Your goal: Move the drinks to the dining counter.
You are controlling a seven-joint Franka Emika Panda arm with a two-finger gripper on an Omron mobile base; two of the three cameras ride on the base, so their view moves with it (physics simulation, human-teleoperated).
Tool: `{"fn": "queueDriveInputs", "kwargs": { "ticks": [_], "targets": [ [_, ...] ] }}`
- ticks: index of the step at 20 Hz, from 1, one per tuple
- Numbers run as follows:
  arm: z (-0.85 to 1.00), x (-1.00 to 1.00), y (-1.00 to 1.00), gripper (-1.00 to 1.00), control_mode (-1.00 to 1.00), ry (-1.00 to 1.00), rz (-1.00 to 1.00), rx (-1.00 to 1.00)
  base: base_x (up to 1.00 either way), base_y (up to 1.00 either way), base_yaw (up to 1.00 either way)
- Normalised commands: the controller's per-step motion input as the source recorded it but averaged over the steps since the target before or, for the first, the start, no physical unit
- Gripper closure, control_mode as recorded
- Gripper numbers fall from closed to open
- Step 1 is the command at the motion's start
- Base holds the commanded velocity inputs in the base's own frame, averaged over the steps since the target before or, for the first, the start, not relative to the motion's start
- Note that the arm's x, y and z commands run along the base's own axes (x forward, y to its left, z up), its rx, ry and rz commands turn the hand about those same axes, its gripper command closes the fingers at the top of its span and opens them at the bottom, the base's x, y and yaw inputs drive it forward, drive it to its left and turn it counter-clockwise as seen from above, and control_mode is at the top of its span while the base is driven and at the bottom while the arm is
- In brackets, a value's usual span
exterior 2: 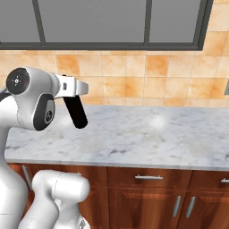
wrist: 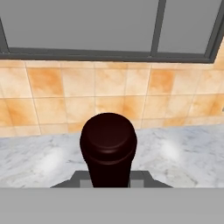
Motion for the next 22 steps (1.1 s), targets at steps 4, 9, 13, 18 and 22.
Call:
{"fn": "queueDriveInputs", "kwargs": {
  "ticks": [4, 9, 13, 18, 22],
  "targets": [
    [0.08, 0.00, 0.00, 1.00, -1.00, 0.00, 0.00, 0.00, 0.00, 0.00, 0.00],
    [0.10, -0.03, -0.03, 1.00, -1.00, 0.00, 0.00, 0.00, 0.00, 0.00, 0.00],
    [0.06, -0.09, -0.11, 1.00, -1.00, -0.01, 0.00, 0.00, 0.00, 0.00, 0.00],
    [0.00, 0.00, 0.00, 1.00, 1.00, 0.00, 0.00, 0.00, 0.00, -0.02, 0.00],
    [0.00, 0.00, 0.00, 1.00, 1.00, 0.00, 0.00, 0.00, -0.32, -0.05, -0.01]
  ]
}}
